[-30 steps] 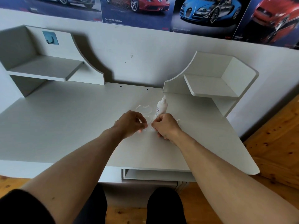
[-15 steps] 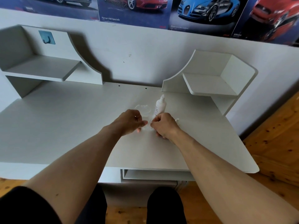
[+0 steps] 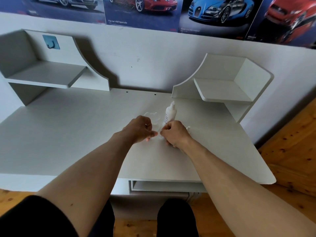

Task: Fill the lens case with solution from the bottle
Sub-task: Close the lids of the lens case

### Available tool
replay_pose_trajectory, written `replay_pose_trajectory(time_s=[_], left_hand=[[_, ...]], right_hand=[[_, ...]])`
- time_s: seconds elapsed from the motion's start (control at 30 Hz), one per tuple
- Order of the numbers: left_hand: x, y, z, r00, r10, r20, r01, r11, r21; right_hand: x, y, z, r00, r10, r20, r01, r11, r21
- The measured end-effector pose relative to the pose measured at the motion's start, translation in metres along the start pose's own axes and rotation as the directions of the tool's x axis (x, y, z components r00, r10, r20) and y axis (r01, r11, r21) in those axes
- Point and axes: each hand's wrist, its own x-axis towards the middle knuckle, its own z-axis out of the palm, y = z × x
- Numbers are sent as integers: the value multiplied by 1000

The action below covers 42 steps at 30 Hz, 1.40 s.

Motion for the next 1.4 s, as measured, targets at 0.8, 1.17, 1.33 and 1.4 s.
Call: replay_pose_trajectory(time_s=[0.8,1.17,1.33,1.4], left_hand=[[-2,5,-4,997,-35,66,36,999,-28],[2,1,0,997,-52,49,52,999,3],[4,2,1,997,-65,46,65,998,19],[4,2,0,996,-70,52,69,997,27]], right_hand=[[-2,1,-1,1000,16,-3,-16,1000,22],[-5,0,-3,1000,-10,1,10,999,-31],[-8,-4,-6,1000,-4,7,4,999,-47],[-9,-6,-6,1000,-2,9,3,998,-66]])
